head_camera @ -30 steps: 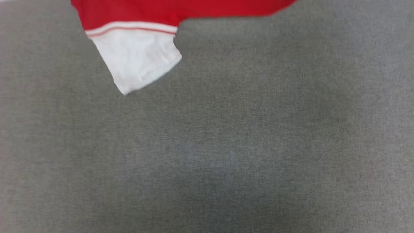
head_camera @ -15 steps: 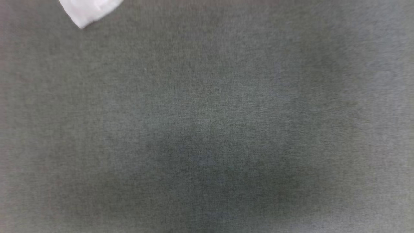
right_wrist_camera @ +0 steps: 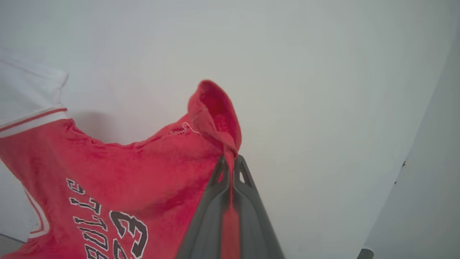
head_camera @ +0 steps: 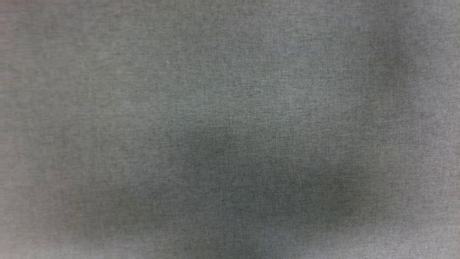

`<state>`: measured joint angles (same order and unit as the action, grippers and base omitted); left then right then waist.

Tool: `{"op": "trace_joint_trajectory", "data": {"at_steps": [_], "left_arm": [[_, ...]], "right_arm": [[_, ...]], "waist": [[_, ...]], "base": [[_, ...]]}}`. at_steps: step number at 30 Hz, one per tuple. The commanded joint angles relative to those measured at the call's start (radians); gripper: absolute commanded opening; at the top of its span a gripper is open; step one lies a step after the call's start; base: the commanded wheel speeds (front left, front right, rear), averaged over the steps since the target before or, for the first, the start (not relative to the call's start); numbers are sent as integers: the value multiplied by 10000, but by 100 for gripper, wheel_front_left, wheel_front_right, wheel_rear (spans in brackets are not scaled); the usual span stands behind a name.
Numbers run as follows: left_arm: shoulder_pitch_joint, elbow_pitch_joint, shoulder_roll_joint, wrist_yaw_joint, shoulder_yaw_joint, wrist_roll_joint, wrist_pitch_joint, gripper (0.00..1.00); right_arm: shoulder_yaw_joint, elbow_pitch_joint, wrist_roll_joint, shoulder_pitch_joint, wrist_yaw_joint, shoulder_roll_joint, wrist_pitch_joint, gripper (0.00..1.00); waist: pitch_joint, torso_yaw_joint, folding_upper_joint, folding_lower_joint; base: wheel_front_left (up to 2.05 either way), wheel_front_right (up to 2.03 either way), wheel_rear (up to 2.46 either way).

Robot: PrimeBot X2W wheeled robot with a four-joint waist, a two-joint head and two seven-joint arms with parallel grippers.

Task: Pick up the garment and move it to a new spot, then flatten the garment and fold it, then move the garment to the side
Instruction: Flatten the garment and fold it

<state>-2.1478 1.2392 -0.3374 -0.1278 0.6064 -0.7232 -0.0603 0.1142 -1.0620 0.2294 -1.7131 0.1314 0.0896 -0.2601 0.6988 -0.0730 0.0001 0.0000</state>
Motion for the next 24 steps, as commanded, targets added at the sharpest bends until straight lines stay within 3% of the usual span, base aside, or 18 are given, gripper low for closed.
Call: {"op": "trace_joint_trajectory", "data": {"at_steps": [1,4,12,21,24], "left_arm": [[307,-80,12,-33,111,-70,131,0],[1296,-416,-137,-34,402,-371,509,0],[3946,-1877,-692,-36,891,-1499,1408,0],[7841,-4411,-1974,-37,1318,-2663,1997,0],[9332,-5535,-2298,299,1416,-2935,2135,0]], "right_arm": [[207,-74,190,294,-14,88,-54,0],[848,-180,736,856,-14,123,22,0],[2578,640,2484,2707,-14,998,686,0],[4206,3335,4960,6013,-14,3022,1873,0],[4440,4314,5472,7212,-14,3716,2126,0]], "waist": [[-529,243,-1,0],[-1150,349,-1,0],[-2621,776,-1,0],[-4296,1200,-1,0],[-4690,1335,-1,0]], "base": [[0,0,0],[0,0,0],[0,0,0],[0,0,0],[0,0,0]]}}
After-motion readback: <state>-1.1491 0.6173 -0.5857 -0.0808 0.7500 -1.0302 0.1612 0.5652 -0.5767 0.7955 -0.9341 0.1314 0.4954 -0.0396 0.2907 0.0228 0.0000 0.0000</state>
